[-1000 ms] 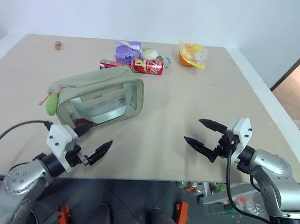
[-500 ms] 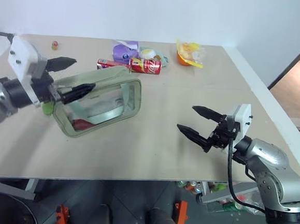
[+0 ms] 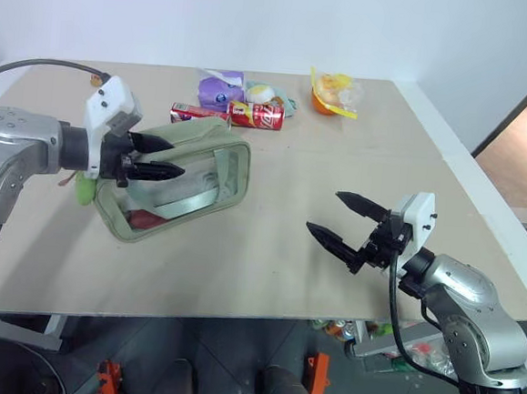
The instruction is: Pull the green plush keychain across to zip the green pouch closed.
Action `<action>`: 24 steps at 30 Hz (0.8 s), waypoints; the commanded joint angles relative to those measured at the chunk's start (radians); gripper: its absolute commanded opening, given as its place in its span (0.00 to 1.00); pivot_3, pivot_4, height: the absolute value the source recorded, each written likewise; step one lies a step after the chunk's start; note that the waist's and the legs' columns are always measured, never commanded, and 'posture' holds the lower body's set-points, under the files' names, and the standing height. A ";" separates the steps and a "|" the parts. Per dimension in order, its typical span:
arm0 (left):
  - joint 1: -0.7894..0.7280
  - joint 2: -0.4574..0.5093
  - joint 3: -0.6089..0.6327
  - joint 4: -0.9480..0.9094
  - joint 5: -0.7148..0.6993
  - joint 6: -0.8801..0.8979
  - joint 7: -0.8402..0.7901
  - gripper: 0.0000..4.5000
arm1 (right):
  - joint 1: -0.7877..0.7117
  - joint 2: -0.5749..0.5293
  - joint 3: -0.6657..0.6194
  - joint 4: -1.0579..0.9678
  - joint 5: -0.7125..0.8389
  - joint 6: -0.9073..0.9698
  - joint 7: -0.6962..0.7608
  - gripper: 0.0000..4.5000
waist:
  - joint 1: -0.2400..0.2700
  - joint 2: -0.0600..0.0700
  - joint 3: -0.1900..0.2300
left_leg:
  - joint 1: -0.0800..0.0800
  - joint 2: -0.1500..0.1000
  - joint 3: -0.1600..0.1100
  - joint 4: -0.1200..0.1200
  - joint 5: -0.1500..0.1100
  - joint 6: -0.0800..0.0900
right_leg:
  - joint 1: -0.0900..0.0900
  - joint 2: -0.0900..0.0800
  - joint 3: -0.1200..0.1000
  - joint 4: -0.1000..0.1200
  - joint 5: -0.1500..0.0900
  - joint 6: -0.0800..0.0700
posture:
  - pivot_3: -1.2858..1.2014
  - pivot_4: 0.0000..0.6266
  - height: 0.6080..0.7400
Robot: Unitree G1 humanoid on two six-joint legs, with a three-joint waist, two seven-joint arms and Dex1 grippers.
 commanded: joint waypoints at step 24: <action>-0.315 -0.296 -0.273 0.138 0.303 -0.309 -0.276 0.01 | -0.045 -0.033 -0.054 0.009 -0.012 -0.050 0.014 1.00 | 0.013 0.000 0.000 | -0.003 -0.002 -0.004 0.003 0.000 0.001 | 0.001 0.001 0.000 0.000 0.000 0.002 | 0.52 0.24 1.00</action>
